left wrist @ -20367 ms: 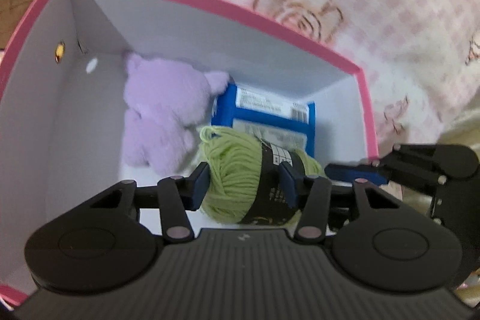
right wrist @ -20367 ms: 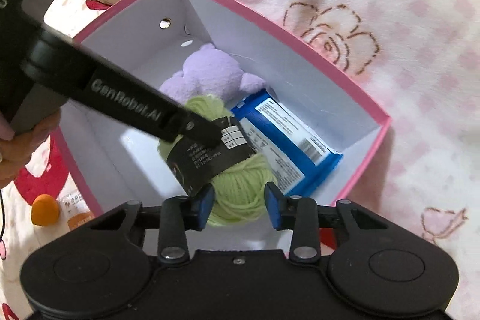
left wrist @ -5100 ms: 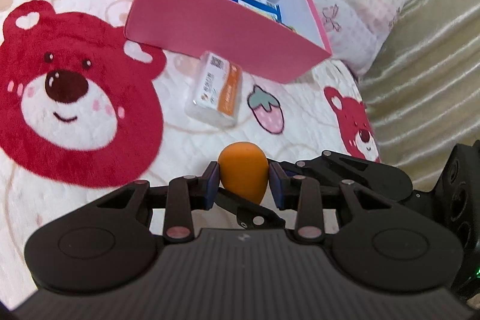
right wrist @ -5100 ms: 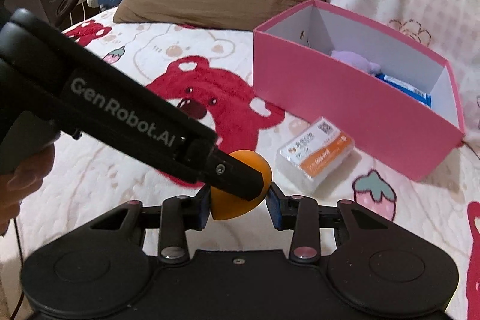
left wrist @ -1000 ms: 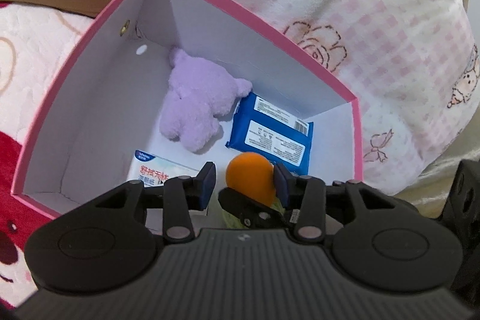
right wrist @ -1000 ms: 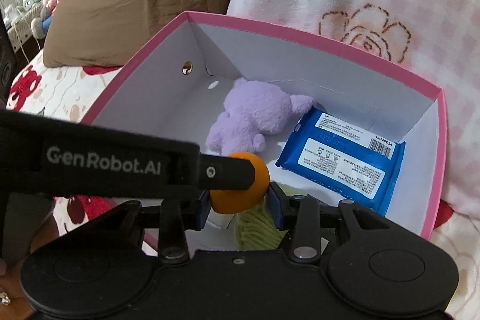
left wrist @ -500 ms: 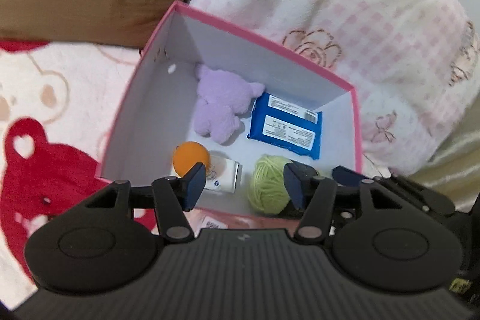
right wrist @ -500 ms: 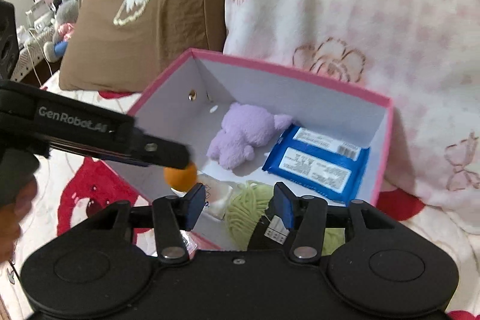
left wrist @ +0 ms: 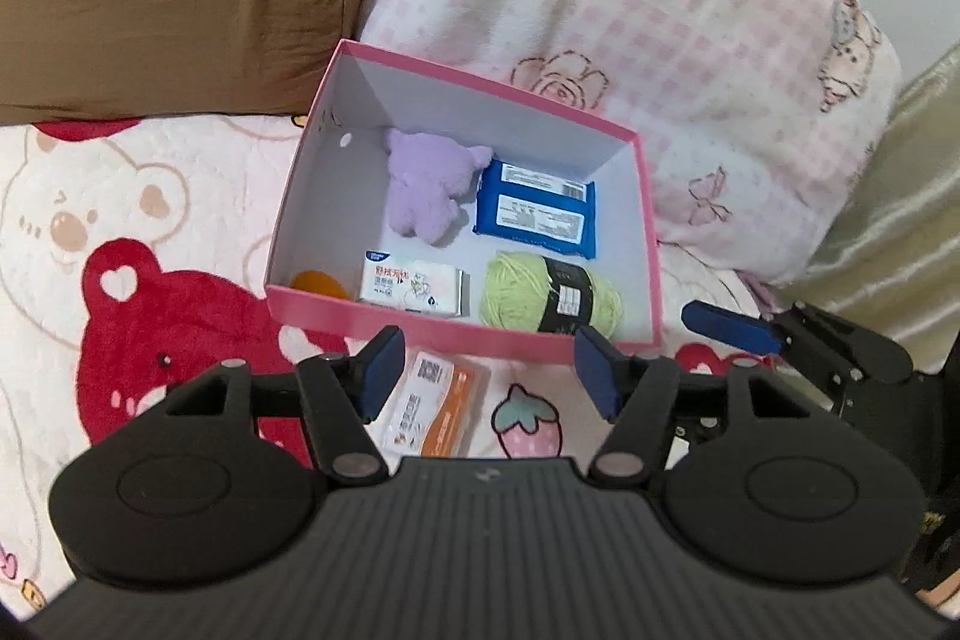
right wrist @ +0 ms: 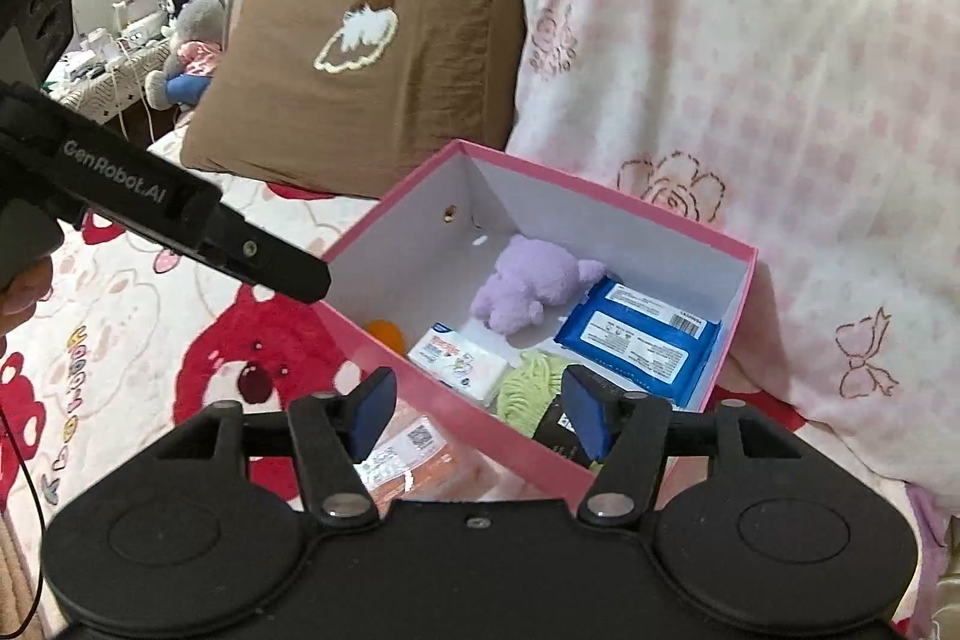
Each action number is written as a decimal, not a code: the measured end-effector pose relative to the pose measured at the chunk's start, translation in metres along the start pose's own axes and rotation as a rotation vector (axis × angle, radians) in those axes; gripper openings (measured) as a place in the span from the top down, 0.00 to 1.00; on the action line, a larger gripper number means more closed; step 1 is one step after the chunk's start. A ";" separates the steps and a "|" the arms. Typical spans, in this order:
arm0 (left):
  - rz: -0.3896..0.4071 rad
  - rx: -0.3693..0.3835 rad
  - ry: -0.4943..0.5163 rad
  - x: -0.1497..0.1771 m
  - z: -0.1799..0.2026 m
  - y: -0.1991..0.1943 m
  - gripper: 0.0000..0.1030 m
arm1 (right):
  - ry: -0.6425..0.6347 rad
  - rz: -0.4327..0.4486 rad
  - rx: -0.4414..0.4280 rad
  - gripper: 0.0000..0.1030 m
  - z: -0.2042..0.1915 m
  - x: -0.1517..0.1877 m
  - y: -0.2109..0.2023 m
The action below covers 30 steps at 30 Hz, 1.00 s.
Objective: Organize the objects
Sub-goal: 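Withdraw the left tool from the box toward the clear plastic box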
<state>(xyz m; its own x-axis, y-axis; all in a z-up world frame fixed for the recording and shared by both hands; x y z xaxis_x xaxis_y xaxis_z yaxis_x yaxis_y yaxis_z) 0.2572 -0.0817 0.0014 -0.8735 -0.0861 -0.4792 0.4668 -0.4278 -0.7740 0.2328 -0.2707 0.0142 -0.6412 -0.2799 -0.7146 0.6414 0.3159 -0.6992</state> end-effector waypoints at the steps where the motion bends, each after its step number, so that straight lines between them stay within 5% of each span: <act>1: 0.000 -0.003 0.009 0.003 0.001 -0.005 0.40 | -0.007 -0.001 -0.003 0.35 -0.004 0.000 -0.005; 19: -0.004 0.019 0.117 0.065 0.003 -0.082 0.27 | -0.215 -0.025 -0.062 0.25 -0.073 0.028 -0.085; 23: 0.015 0.004 0.131 0.080 -0.004 -0.087 0.21 | -0.261 -0.013 -0.071 0.16 -0.087 0.042 -0.091; 30: 0.006 -0.005 0.154 0.099 -0.012 -0.075 0.21 | -0.384 -0.038 -0.051 0.14 -0.104 0.065 -0.088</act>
<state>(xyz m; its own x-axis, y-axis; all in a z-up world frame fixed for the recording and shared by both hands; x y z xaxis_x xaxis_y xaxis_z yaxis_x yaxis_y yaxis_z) 0.1370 -0.0475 0.0067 -0.8392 0.0506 -0.5414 0.4731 -0.4228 -0.7729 0.0910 -0.2227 0.0315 -0.4535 -0.6085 -0.6512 0.5923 0.3402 -0.7303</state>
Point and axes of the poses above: each gripper's, at about its wrist camera, not at the fingertips, and y roughly the way its jaws point, z to its right, x to its underside, the point moved 6 cm from there along y, roughly the way its jaws point, and after that the axes turned 2 degrees about -y, right-handed, at the moved point
